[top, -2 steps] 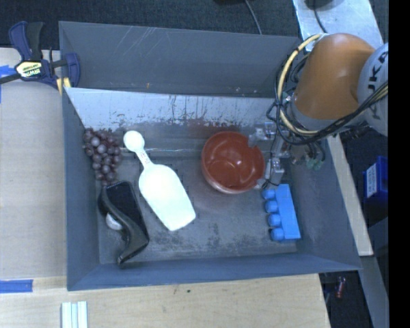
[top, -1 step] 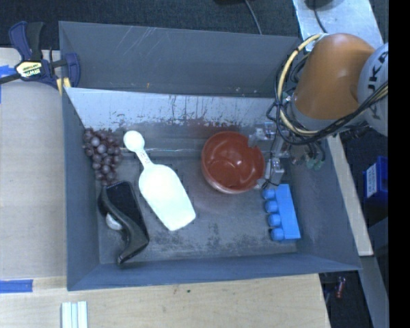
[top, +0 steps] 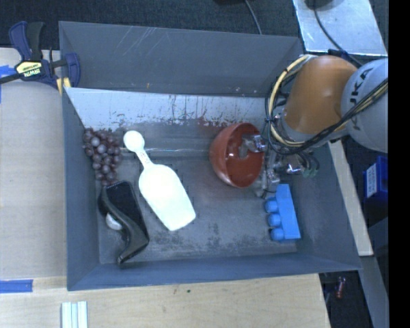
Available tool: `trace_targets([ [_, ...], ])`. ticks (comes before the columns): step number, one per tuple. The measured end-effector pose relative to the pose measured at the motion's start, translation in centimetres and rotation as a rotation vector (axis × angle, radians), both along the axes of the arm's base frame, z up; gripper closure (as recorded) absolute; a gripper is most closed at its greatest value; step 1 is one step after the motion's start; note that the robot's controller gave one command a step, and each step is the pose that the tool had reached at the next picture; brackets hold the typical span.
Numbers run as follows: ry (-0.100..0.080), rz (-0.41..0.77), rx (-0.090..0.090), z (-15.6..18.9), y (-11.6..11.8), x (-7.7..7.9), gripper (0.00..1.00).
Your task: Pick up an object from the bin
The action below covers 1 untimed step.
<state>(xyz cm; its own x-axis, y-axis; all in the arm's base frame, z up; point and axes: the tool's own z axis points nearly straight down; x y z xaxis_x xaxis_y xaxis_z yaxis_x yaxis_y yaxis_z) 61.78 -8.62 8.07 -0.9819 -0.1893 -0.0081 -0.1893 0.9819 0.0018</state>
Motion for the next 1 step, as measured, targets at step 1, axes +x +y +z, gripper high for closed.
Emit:
trace_targets([
  [1, -0.002, 0.007, -0.002, -0.9, 0.66, -1.29, 0.0],
])
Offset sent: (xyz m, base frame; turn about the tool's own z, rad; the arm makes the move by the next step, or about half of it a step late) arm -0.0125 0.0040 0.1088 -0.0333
